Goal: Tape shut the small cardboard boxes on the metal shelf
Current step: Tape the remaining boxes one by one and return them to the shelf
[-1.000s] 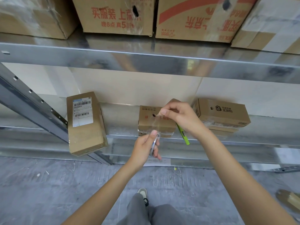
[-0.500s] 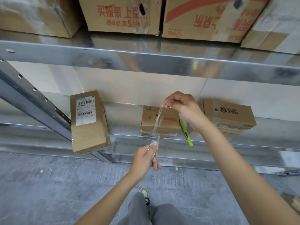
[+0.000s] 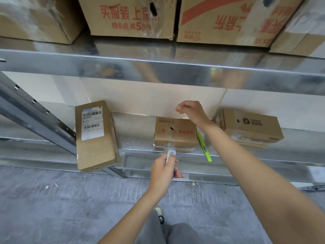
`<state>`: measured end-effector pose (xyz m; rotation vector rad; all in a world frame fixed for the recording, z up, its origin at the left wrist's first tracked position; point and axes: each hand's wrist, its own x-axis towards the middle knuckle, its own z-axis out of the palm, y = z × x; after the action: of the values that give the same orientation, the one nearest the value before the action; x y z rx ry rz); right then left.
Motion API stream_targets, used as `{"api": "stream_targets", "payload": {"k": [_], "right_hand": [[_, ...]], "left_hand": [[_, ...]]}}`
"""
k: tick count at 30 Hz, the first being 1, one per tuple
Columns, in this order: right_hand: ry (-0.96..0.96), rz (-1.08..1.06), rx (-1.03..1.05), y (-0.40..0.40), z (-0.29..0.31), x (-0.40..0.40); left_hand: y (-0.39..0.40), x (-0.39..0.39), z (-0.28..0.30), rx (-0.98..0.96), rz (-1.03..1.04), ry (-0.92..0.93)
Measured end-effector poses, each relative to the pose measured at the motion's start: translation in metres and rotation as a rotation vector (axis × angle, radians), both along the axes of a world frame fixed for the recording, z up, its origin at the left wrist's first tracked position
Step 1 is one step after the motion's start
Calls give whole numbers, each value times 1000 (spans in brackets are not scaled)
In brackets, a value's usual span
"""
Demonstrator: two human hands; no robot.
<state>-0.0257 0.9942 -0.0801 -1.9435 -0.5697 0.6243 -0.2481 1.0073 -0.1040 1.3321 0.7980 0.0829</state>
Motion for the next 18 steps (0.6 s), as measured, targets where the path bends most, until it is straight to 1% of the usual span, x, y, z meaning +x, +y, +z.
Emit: {"api": "stream_targets", "payload": {"k": [4,9,18], "right_hand": [[43,-21,2,2,-13,5],[29,-12,-17,9,-16,8],[-56,29,-182,20,-28,13]], "left_hand": [[0,4,2,-24,9,10],[1,8,0,-30,15,22],[-1,9,-13,-70,36,-3]]}}
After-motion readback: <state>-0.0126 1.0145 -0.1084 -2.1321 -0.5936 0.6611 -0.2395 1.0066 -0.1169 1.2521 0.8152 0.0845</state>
